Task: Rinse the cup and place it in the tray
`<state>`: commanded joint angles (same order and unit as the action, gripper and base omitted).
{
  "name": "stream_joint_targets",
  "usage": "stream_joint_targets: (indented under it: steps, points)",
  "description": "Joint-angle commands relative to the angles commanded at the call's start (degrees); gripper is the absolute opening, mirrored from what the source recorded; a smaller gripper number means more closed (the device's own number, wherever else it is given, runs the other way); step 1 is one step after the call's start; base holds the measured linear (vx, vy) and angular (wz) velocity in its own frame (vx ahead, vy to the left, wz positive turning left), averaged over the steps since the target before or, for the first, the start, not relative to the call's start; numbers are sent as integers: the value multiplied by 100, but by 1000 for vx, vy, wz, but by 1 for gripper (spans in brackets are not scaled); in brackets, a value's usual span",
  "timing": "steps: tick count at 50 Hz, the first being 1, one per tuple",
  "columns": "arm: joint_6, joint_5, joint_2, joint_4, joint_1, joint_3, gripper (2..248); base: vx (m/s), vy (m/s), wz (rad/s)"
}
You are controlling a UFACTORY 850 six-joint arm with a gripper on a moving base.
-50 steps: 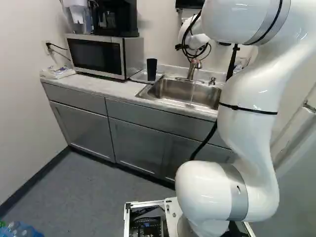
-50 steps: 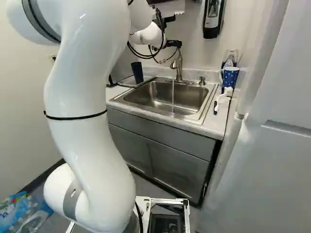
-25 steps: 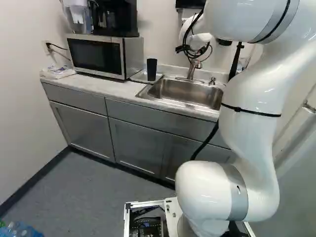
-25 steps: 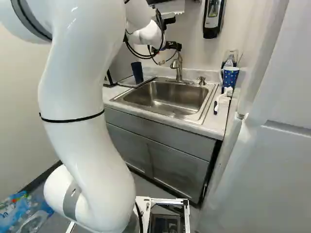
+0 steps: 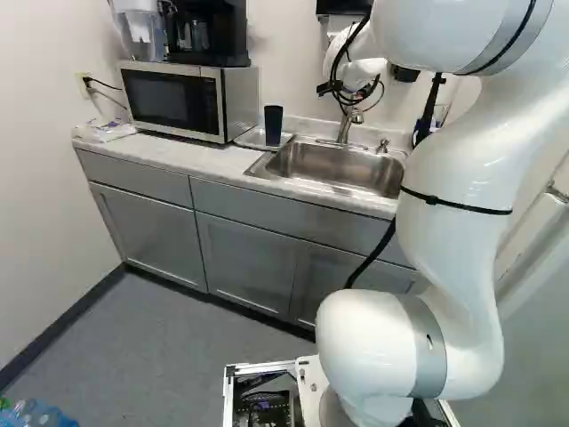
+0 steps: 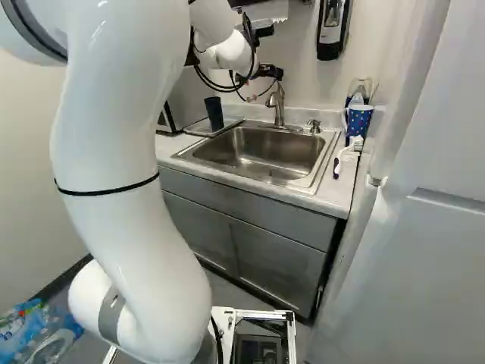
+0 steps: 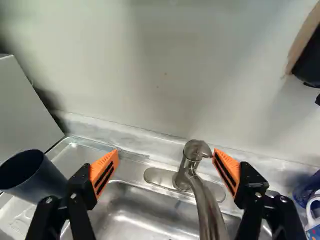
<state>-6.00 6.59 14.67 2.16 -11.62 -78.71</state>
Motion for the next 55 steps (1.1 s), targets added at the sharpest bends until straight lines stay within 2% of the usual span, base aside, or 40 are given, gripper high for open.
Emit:
stream_joint_targets:
  steps: [16, 38, 55]
  points:
    - [0, 0, -201, 0, -52, 225, 247, 0, 0, 0]
    - [0, -10, -676, 0, -285, 744, 247, 0, 0, 0]
    - [0, -434, -1103, 0, -452, 1194, 247, 0, 0, 0]
